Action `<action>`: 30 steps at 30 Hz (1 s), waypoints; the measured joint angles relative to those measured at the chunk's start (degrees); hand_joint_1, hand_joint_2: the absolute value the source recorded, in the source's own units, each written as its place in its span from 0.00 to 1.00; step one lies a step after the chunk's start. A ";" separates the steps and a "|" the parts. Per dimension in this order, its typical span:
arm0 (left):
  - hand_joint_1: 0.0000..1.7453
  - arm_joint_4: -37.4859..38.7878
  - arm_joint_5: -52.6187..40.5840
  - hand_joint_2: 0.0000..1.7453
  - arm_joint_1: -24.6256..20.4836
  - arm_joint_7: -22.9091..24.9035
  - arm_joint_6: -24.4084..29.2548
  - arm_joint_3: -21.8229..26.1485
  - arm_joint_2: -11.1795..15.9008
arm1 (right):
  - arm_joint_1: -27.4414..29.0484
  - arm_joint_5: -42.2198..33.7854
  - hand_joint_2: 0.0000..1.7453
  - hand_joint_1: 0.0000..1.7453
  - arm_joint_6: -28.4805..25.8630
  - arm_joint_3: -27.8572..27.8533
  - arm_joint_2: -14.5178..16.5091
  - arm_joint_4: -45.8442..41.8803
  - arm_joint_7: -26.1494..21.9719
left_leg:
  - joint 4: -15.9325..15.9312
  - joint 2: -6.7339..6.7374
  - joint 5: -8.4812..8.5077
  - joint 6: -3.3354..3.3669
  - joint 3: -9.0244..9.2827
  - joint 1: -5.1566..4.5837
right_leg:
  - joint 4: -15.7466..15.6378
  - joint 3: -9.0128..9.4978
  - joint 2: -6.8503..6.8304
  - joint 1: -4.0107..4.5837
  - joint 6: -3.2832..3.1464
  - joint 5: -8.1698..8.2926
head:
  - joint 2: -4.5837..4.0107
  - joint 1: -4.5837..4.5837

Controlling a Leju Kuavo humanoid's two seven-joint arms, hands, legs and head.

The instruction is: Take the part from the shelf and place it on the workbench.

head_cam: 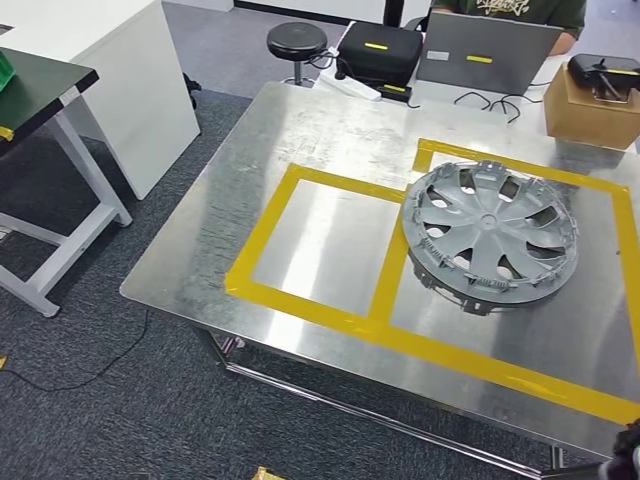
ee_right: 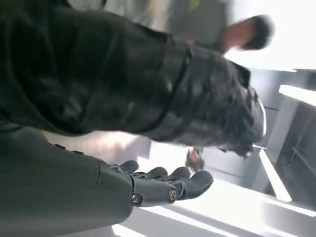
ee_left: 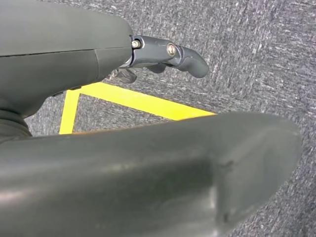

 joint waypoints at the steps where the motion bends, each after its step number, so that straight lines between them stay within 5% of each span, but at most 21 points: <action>1: 0.00 0.00 -0.01 0.00 0.01 0.07 0.00 0.03 0.01 | 1.09 -4.19 0.00 0.00 5.28 -0.24 3.41 -3.95 -0.50 | 0.00 0.00 -0.01 -0.03 0.01 0.01 | 0.05 -0.03 0.00 0.01 -0.06 -0.04 | 0.00 -0.01; 5: 0.00 -0.01 0.07 0.00 0.04 0.16 0.05 0.51 0.03 | 4.34 -16.35 0.00 0.00 25.16 -1.32 14.89 -16.49 -0.67 | 0.00 0.03 -0.07 -0.14 0.06 0.03 | 0.19 -0.11 0.01 0.02 -0.27 -0.19 | 0.00 -0.02; 10: 0.00 0.00 0.39 0.00 0.22 0.24 0.26 1.00 0.04 | 8.20 -22.21 0.00 0.00 32.41 -0.96 22.18 -25.58 -0.67 | -0.01 0.05 -0.14 -0.25 0.09 0.04 | 0.24 -0.07 0.06 0.03 -0.33 -0.24 | 0.00 -0.02; 17: 0.00 -0.01 0.14 0.00 0.30 0.84 0.50 1.39 0.05 | 11.76 -17.54 0.00 0.00 35.45 1.77 26.10 -33.02 -0.67 | -0.01 0.11 -0.17 -0.30 0.11 0.01 | 0.23 -0.07 0.09 0.00 -0.33 -0.24 | 0.00 -0.01; 30: 0.00 -0.01 -1.57 0.00 0.32 0.95 0.40 1.43 0.23 | 14.19 -13.14 0.00 0.00 37.73 5.10 27.95 -40.83 -0.67 | 0.28 0.15 -0.45 0.01 0.16 -0.25 | 0.15 0.06 0.10 -0.22 0.02 -0.20 | 0.00 -0.03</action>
